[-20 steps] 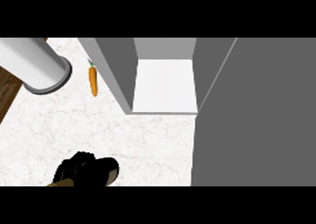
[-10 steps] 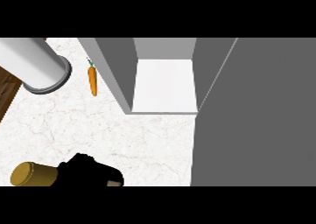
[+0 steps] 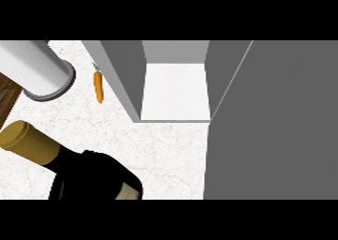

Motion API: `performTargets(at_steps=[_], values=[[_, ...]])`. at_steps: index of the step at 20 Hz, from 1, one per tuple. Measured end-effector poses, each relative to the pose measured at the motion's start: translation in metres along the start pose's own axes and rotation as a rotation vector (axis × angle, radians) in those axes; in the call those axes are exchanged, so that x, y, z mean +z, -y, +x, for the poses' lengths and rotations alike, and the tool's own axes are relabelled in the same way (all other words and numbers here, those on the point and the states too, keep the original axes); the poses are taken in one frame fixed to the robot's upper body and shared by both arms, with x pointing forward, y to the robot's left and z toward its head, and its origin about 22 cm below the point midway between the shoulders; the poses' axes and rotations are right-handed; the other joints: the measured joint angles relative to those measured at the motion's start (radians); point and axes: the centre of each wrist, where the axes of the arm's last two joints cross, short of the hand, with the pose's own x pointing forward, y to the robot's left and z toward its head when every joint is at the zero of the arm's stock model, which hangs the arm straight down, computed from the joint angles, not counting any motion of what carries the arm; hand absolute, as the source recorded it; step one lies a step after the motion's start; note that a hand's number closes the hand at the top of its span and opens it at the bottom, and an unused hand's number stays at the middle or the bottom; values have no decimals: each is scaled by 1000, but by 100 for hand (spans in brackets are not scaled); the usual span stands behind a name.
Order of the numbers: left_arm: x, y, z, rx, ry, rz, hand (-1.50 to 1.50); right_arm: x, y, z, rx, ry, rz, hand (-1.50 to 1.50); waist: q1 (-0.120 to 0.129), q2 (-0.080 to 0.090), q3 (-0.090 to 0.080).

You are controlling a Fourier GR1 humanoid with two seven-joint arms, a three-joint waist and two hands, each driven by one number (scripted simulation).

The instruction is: Pick up the wine, place it into the cabinet and close the cabinet

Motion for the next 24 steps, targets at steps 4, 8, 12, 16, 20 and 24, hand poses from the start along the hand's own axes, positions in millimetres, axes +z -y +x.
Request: performTargets(at_steps=[4, 8, 12, 16, 20, 24], values=[[-30, 18, 10, 8, 9, 4, 150, -4, -4, -8, -4, 0, -1, -150, -2, 1, 0], [-57, 40, 23, 8, 2, -1, 150, -4, 4, -6, -2, -3, -4, -150, -4, 1, 0], [-85, 56, 16, -18, 12, 4, 150, -6, 6, -6, -4, 1, -3, -150, -6, 1, 0], [-109, 72, 14, -51, 34, 7, 150, -5, 7, -9, -2, 7, -2, -150, -7, 2, 0], [-127, 82, 5, -110, 31, -2, 150, -10, 7, -9, 1, 1, -1, -150, -7, 1, -1], [-138, 101, -7, -170, 20, -3, 150, -5, 6, -13, 6, 5, 5, -150, -10, 2, 0]])
